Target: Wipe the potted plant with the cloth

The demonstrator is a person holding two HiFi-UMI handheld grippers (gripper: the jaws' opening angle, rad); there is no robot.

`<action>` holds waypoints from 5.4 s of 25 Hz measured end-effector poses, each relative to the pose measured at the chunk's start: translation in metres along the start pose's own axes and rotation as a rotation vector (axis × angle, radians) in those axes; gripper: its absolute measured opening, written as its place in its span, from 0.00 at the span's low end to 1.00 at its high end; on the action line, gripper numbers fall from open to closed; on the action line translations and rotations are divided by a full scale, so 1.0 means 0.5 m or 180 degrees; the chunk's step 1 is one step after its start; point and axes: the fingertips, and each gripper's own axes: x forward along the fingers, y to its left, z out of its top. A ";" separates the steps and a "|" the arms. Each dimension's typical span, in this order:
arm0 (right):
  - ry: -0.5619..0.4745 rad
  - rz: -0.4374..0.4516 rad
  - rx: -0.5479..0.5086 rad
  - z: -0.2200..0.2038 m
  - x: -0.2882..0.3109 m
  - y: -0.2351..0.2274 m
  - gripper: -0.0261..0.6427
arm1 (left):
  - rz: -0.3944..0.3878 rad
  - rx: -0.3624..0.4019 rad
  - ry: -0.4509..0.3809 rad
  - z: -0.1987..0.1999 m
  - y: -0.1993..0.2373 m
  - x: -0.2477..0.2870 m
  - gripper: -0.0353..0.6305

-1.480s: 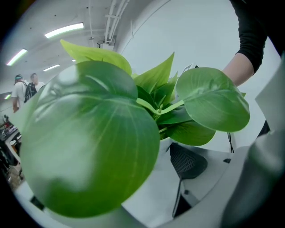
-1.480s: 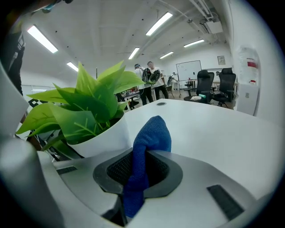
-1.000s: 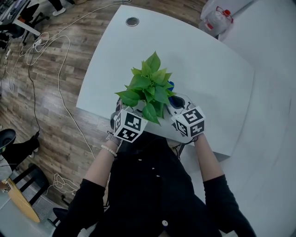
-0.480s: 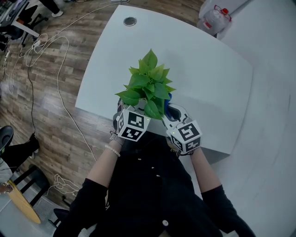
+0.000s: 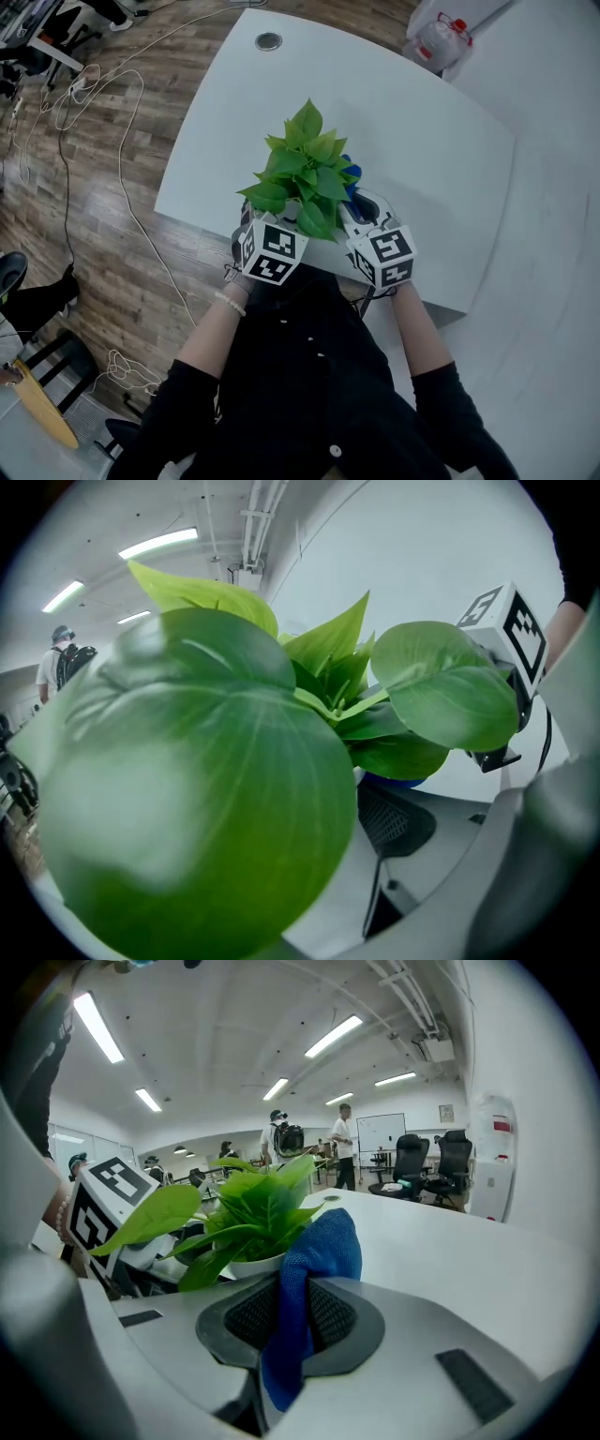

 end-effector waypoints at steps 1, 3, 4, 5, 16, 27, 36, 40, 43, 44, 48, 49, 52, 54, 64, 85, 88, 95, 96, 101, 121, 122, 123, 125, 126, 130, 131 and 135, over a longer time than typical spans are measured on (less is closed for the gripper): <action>0.0001 -0.0011 -0.0027 0.004 0.005 -0.010 0.16 | -0.0003 0.0002 0.0004 0.000 0.000 0.000 0.61; 0.0014 -0.0017 -0.0091 0.012 0.017 -0.028 0.16 | -0.0003 -0.0007 0.0012 0.001 -0.001 0.000 0.61; 0.0024 -0.0012 -0.0126 0.015 0.023 -0.037 0.16 | -0.0001 -0.0015 0.0016 0.001 -0.001 0.000 0.61; 0.0037 -0.0003 -0.0160 0.018 0.029 -0.045 0.16 | -0.0001 -0.0018 0.0020 0.001 -0.001 0.000 0.61; 0.0128 0.0061 -0.0173 0.022 0.088 -0.080 0.16 | 0.0041 -0.0026 0.0051 0.000 -0.002 -0.002 0.61; 0.0238 0.0138 0.0085 -0.048 0.021 0.019 0.16 | 0.0085 -0.0051 0.0040 -0.003 -0.009 -0.008 0.61; 0.0075 0.0152 0.0485 -0.028 -0.020 0.072 0.16 | 0.0011 -0.0097 -0.0012 0.002 -0.011 -0.009 0.61; 0.0064 0.0119 0.0522 -0.035 -0.017 0.064 0.16 | -0.0225 -0.0097 -0.0044 -0.003 -0.014 -0.012 0.61; 0.0058 0.0088 0.0522 -0.032 -0.013 0.056 0.16 | -0.0377 -0.0104 -0.0001 -0.017 -0.014 -0.021 0.61; 0.0053 0.0072 0.0528 -0.030 -0.013 0.054 0.16 | -0.0418 -0.0086 0.0014 -0.023 -0.015 -0.027 0.61; 0.0029 0.0027 0.0548 -0.021 -0.004 0.042 0.16 | -0.0606 0.0105 0.0016 -0.035 -0.010 -0.045 0.61; 0.0025 0.0020 0.0547 -0.020 -0.001 0.039 0.16 | -0.0655 0.0162 0.0012 -0.037 -0.006 -0.049 0.61; 0.0012 0.0001 0.0542 -0.019 0.005 0.031 0.16 | -0.0739 0.0289 0.0008 -0.043 0.017 -0.059 0.61; 0.0003 -0.0017 0.0536 -0.018 0.006 0.025 0.16 | -0.0768 0.0369 -0.0007 -0.041 0.037 -0.064 0.61; 0.0007 -0.0096 0.0516 0.011 0.047 -0.023 0.16 | -0.1166 0.0826 0.0059 -0.016 0.075 -0.033 0.62; 0.0164 0.0038 0.0242 0.037 0.111 -0.063 0.16 | -0.1045 0.0695 -0.0148 0.030 0.090 -0.011 0.59; 0.0170 0.0036 0.0270 0.032 0.126 -0.066 0.16 | -0.0892 0.0590 -0.0153 0.025 0.092 -0.011 0.58; 0.0243 0.0038 0.0302 0.016 0.141 -0.060 0.16 | -0.0541 0.0268 -0.0167 0.031 0.093 -0.009 0.58; 0.0244 0.0039 0.0309 0.015 0.142 -0.057 0.16 | -0.0493 0.0228 -0.0167 0.031 0.095 -0.008 0.58; 0.0245 0.0092 0.0294 0.006 0.131 -0.037 0.16 | -0.0311 0.0093 -0.0159 0.034 0.090 0.000 0.57; 0.0142 0.0381 0.0191 -0.002 0.046 0.088 0.16 | 0.0023 -0.0200 -0.0105 0.039 0.072 0.005 0.56; 0.0118 0.0350 0.0193 0.000 0.045 0.084 0.16 | 0.0024 -0.0205 -0.0099 0.038 0.071 0.005 0.56; 0.0091 0.0311 0.0202 0.003 0.045 0.078 0.16 | 0.0027 -0.0208 -0.0092 0.036 0.071 0.007 0.56; 0.0049 0.0232 0.0234 0.011 0.048 0.061 0.16 | 0.0040 -0.0207 -0.0083 0.035 0.071 0.010 0.56; 0.0039 0.0208 0.0242 0.014 0.050 0.052 0.16 | 0.0046 -0.0203 -0.0079 0.035 0.070 0.012 0.56; 0.0041 0.0173 0.0213 0.019 0.052 0.034 0.16 | 0.0072 -0.0155 -0.0048 0.033 0.066 0.013 0.53; 0.0040 0.0164 0.0211 0.019 0.053 0.032 0.16 | 0.0075 -0.0141 -0.0043 0.031 0.066 0.011 0.52; 0.0040 0.0118 0.0224 0.025 0.053 0.020 0.16 | 0.0056 -0.0083 -0.0033 0.031 0.067 0.003 0.47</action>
